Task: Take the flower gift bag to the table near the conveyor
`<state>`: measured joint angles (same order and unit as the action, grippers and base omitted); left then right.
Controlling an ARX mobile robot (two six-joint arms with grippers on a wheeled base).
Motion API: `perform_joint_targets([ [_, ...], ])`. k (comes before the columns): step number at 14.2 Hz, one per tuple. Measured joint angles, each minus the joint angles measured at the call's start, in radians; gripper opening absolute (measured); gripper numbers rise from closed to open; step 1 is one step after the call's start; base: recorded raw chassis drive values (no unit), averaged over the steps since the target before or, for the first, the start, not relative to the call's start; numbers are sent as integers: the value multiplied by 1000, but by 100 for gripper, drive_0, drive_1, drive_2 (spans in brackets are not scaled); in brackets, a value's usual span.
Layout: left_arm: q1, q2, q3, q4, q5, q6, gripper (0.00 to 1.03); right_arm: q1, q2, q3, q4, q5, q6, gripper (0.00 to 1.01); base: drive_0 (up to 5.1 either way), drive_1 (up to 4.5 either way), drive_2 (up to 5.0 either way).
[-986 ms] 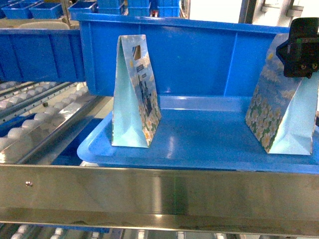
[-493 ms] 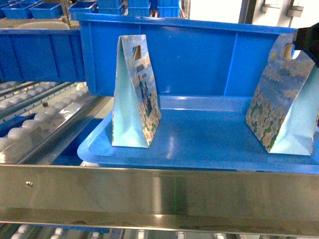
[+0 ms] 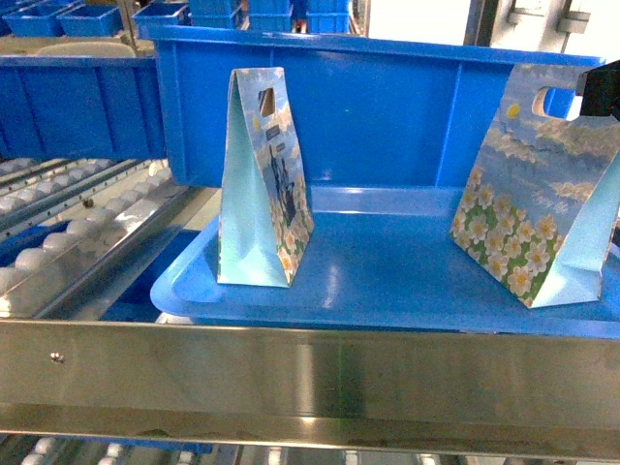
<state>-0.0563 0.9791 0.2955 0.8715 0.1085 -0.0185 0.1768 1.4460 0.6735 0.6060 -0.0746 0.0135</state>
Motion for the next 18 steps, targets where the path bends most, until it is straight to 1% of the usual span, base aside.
perform_joint_targets([
  [2, 0, 0, 0, 0, 0, 0, 98, -2, 0, -14, 27, 23, -15, 2, 0, 0, 0],
  [4, 0, 0, 0, 0, 0, 0, 98, -20, -5, -33, 73, 45, -14, 2, 0, 0, 0],
  [5, 0, 0, 0, 0, 0, 0, 98, -28, -21, -42, 75, 46, -13, 2, 0, 0, 0],
  [12, 0, 0, 0, 0, 0, 0, 98, -25, -107, -63, 92, 53, -12, 2, 0, 0, 0],
  [13, 0, 0, 0, 0, 0, 0, 98, -20, -169, -64, 86, 61, -10, 2, 0, 0, 0],
  [16, 0, 0, 0, 0, 0, 0, 98, -21, -253, -64, 61, 60, -10, 2, 0, 0, 0],
  [18, 0, 0, 0, 0, 0, 0, 98, -28, -338, -66, 20, 46, -9, 2, 0, 0, 0],
])
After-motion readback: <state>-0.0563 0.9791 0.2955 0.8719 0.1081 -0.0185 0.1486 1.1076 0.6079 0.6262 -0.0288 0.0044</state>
